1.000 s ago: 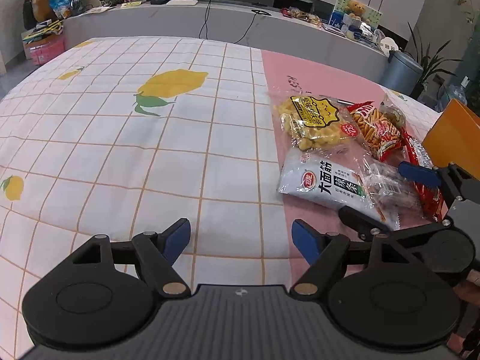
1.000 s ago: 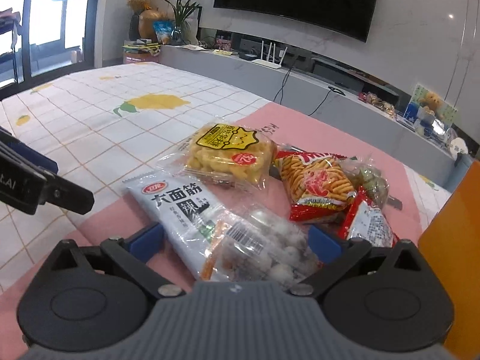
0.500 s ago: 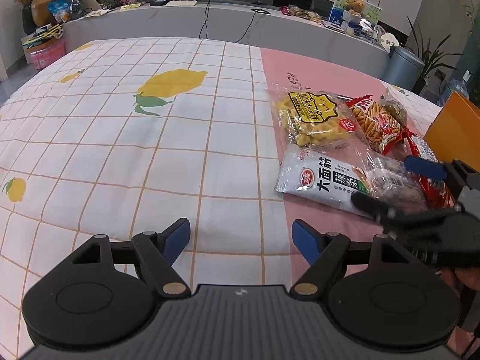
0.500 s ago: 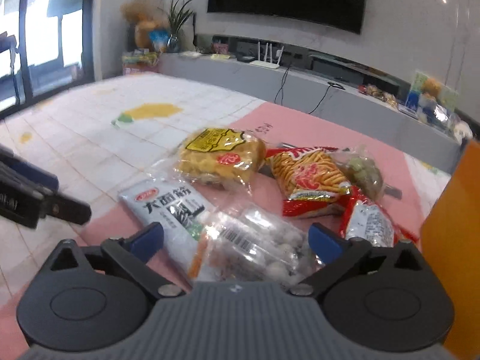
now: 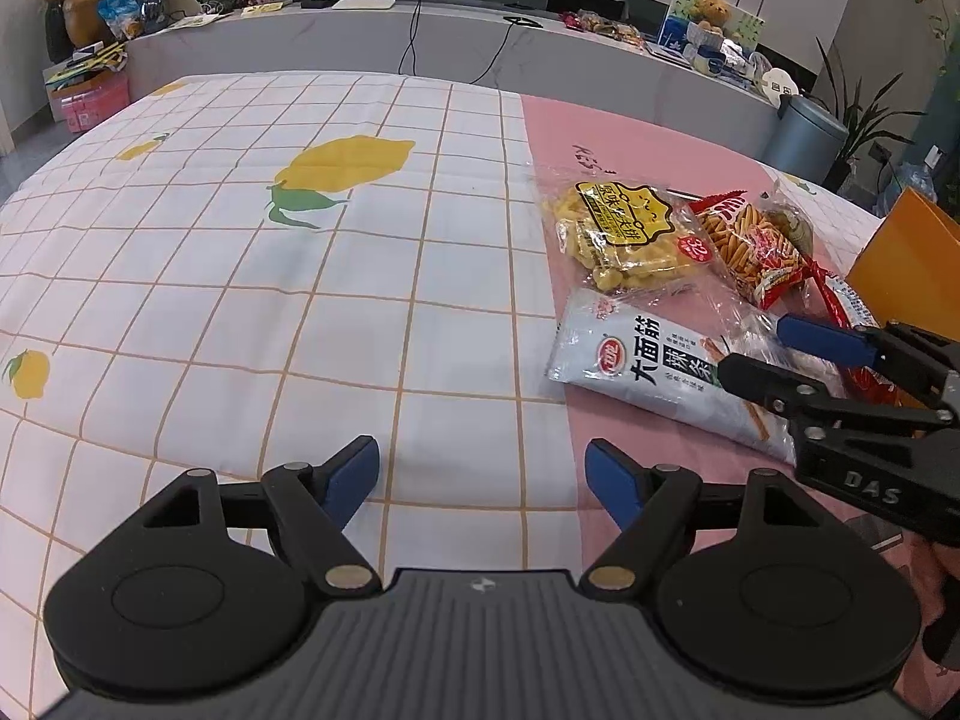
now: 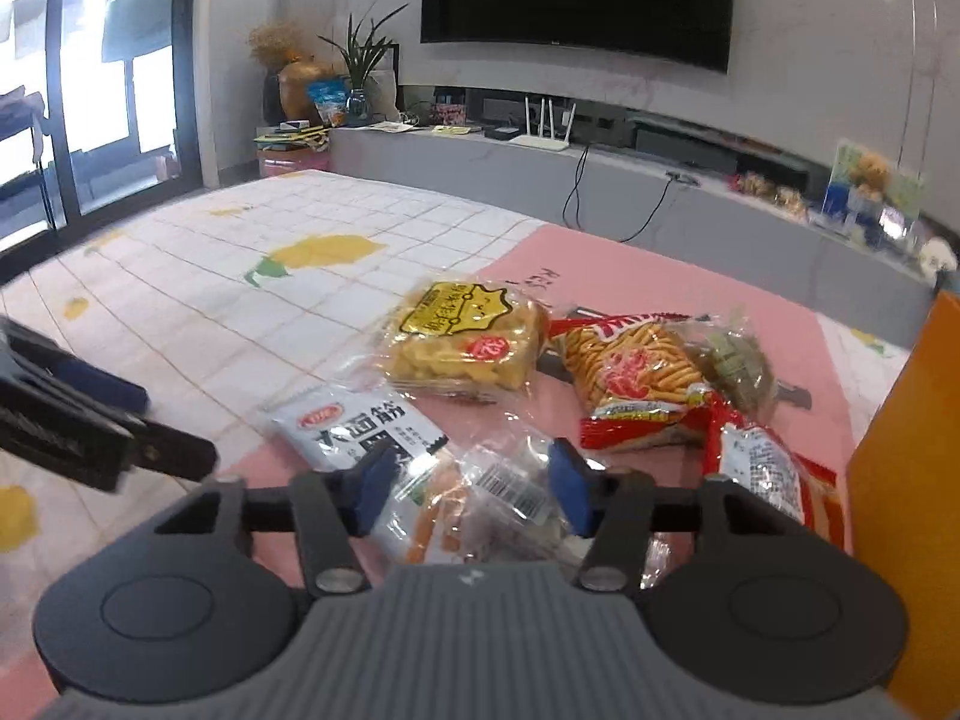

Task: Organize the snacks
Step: 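Grasp the clear bag of white balls with the right tool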

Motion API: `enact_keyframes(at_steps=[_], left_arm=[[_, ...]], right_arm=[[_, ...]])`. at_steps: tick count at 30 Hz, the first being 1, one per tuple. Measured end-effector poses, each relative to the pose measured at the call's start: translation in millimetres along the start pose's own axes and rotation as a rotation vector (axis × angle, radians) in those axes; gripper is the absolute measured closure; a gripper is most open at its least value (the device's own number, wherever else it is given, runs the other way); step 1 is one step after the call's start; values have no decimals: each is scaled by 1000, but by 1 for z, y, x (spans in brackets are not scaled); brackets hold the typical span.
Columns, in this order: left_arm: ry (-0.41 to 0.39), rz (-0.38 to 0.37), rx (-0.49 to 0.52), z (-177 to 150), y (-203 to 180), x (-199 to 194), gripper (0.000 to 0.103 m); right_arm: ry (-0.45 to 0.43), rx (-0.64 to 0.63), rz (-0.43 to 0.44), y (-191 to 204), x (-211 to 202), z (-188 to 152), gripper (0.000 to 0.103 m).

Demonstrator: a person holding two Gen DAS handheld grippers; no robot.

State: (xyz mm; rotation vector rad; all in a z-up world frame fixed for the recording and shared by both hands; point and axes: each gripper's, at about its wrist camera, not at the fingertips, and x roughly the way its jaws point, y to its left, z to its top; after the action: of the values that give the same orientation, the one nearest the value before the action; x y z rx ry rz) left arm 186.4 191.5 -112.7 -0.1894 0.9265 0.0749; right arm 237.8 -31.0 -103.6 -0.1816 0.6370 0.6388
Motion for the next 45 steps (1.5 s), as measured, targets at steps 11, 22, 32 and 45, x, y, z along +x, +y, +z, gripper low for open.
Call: enact_keyframes(at_steps=[11,22,32,45], left_arm=[[16,-40,-42,3,4,-1,12],[38,-77,-65,1,12,-6,12],[49,-115,-120,6,19,-4,12],[52,-130,-5,3,9,-4,11]], right_arm=[[200,-269,-41,5,-4,8,17],[403,-612,64,14,10,38,30],[578,-893,224,-3,28,47,32],[684,-766,357,-30,70,68,44]])
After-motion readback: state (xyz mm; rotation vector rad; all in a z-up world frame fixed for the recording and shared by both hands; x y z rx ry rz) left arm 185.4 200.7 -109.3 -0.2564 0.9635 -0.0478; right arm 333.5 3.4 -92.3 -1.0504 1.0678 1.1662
